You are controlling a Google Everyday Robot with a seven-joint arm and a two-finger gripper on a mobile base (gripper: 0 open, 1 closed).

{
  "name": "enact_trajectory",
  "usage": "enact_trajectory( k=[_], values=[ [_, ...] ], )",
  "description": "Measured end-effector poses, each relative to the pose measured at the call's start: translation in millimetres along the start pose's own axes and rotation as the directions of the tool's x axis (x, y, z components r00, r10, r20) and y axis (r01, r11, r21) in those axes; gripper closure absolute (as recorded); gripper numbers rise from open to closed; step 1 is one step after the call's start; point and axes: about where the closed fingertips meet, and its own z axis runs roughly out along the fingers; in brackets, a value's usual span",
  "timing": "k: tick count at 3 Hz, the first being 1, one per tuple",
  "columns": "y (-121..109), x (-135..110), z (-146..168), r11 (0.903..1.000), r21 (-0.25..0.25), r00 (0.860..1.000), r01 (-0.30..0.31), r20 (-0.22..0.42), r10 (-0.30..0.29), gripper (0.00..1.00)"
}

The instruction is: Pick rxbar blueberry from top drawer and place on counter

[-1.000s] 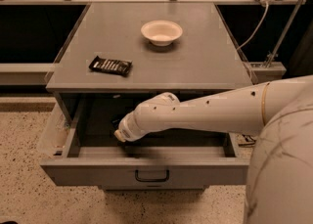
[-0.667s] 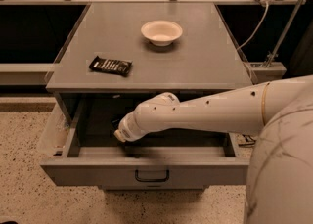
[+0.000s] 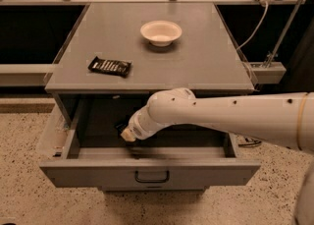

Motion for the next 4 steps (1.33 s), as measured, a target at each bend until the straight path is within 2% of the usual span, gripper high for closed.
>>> enact_trajectory(
  k=[1, 2, 3, 4],
  values=[
    [0.1, 12.2, -64.6, 0.9959, 0.090, 1.000, 0.006, 0.019, -0.008, 1.00],
    [9.3, 30.6, -116.1, 0.9816, 0.185, 0.998, -0.046, 0.047, 0.037, 1.00],
    [21.6, 43.5, -166.4, 0.9540, 0.289, 0.996, -0.079, 0.059, 0.065, 1.00],
    [25.1, 35.0, -180.1, 0.9468, 0.315, 0.996, -0.068, 0.071, 0.048, 1.00]
  ],
)
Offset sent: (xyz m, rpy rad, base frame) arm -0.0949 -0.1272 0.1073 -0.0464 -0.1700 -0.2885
